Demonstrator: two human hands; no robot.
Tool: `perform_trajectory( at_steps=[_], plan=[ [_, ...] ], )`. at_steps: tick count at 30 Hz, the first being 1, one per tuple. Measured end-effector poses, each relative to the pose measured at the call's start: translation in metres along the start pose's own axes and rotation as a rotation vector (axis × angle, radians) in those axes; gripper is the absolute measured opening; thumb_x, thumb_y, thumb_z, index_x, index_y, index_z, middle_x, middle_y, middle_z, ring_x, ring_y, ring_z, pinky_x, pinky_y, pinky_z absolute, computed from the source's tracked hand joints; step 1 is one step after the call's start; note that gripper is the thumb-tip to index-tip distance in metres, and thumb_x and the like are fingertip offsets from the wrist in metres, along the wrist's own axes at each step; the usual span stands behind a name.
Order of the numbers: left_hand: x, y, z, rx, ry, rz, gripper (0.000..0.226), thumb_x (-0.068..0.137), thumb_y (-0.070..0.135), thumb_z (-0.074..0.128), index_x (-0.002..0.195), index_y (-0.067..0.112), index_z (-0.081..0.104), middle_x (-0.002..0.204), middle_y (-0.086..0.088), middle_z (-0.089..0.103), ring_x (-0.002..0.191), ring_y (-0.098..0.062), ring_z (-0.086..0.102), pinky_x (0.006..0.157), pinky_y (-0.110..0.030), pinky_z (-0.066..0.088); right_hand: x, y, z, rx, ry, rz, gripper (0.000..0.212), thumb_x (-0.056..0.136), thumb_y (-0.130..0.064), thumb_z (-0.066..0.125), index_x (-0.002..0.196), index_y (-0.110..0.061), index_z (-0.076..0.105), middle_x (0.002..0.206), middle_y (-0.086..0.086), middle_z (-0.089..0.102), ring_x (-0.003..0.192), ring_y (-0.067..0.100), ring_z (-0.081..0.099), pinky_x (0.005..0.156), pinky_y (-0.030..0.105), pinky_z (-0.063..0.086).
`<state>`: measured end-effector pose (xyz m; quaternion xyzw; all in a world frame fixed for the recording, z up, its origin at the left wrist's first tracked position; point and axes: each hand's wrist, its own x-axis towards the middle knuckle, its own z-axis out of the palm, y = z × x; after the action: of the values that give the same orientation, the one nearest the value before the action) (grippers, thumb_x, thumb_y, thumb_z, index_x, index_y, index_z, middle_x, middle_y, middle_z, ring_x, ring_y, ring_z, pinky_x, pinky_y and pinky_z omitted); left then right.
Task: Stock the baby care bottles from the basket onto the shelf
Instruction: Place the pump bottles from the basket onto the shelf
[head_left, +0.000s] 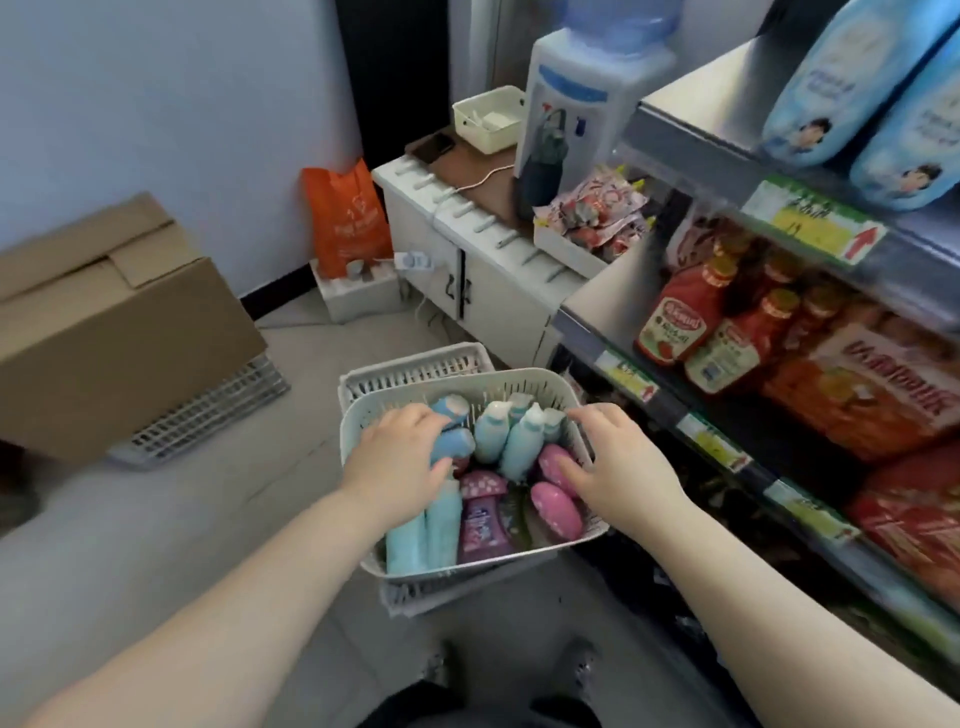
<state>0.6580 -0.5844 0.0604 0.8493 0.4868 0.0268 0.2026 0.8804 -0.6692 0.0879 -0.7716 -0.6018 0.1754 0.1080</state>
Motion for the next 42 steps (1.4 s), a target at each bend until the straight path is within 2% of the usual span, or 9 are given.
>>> perform_trajectory(
  at_steps=[6,13,18,22,26,32,36,39,42],
  plan=[
    [-0.023,-0.047,0.043,0.097,-0.214,-0.112,0.051,0.093,0.034,0.050,0.141,0.022,0.038,0.138,0.002,0.040,0.130,-0.021,0.035,0.106,-0.035,0.030,0.014,0.000,0.070,-0.071,-0.137,0.033,0.057,0.086,-0.037,0.059,0.139,-0.022,0.044,0.136,-0.002,0.046,0.124,0.019,0.046,0.094,0.034,0.047],
    [-0.013,-0.058,0.091,0.116,-0.376,-0.203,0.049,0.092,0.034,0.052,0.135,0.015,0.042,0.133,-0.005,0.041,0.124,-0.027,0.038,0.102,-0.038,0.036,0.037,0.013,0.116,-0.088,-0.230,0.093,0.060,0.090,-0.037,0.058,0.142,-0.015,0.039,0.142,0.005,0.041,0.130,0.023,0.041,0.098,0.036,0.044],
    [0.014,-0.061,0.132,-0.068,-0.462,-0.519,0.053,0.092,0.034,0.053,0.134,0.007,0.035,0.127,-0.014,0.045,0.114,-0.032,0.050,0.090,-0.040,0.045,0.059,0.032,0.138,0.001,-0.226,0.194,0.055,0.087,-0.034,0.061,0.136,-0.014,0.044,0.133,0.008,0.048,0.123,0.026,0.046,0.098,0.038,0.045],
    [0.033,-0.071,0.162,-0.243,-0.438,-0.811,0.058,0.088,0.029,0.057,0.136,0.006,0.035,0.130,-0.015,0.050,0.113,-0.033,0.055,0.091,-0.039,0.047,0.081,0.046,0.151,0.151,-0.181,0.329,0.051,0.083,-0.030,0.068,0.127,-0.014,0.050,0.124,0.008,0.056,0.115,0.028,0.054,0.093,0.039,0.047],
    [0.039,-0.081,0.181,-0.364,-0.395,-0.980,0.046,0.080,0.031,0.066,0.117,0.008,0.053,0.116,-0.014,0.062,0.093,-0.031,0.061,0.074,-0.034,0.049,0.098,0.058,0.163,0.276,-0.136,0.404,0.058,0.082,-0.025,0.071,0.131,-0.009,0.046,0.127,0.011,0.055,0.116,0.029,0.054,0.094,0.037,0.045],
    [0.044,-0.088,0.187,-0.354,-0.368,-1.039,0.058,0.073,0.037,0.077,0.117,0.008,0.053,0.116,-0.012,0.059,0.097,-0.031,0.061,0.079,-0.036,0.051,0.125,0.060,0.179,0.369,-0.111,0.509,0.060,0.077,-0.023,0.078,0.124,-0.007,0.043,0.127,0.014,0.052,0.118,0.032,0.052,0.097,0.041,0.044],
    [0.043,-0.088,0.184,-0.434,-0.334,-1.064,0.050,0.067,0.034,0.079,0.109,0.012,0.059,0.106,-0.009,0.064,0.087,-0.027,0.062,0.074,-0.033,0.050,0.131,0.057,0.190,0.301,-0.042,0.530,0.068,0.073,-0.032,0.080,0.124,-0.008,0.043,0.124,0.016,0.053,0.117,0.035,0.051,0.096,0.044,0.045],
    [0.040,-0.083,0.178,-0.471,-0.283,-1.020,0.046,0.066,0.031,0.077,0.106,0.018,0.058,0.104,-0.004,0.064,0.088,-0.026,0.062,0.075,-0.034,0.050,0.132,0.059,0.196,0.265,-0.063,0.510,0.069,0.077,-0.037,0.075,0.132,-0.009,0.044,0.125,0.019,0.050,0.119,0.037,0.047,0.099,0.045,0.042],
    [0.037,-0.082,0.167,-0.587,-0.206,-0.976,0.045,0.068,0.027,0.080,0.104,0.022,0.054,0.105,-0.001,0.063,0.092,-0.023,0.061,0.080,-0.034,0.049,0.133,0.064,0.195,0.314,-0.083,0.474,0.059,0.077,-0.037,0.075,0.125,-0.010,0.053,0.118,0.017,0.054,0.112,0.036,0.052,0.094,0.043,0.046]
  ],
)
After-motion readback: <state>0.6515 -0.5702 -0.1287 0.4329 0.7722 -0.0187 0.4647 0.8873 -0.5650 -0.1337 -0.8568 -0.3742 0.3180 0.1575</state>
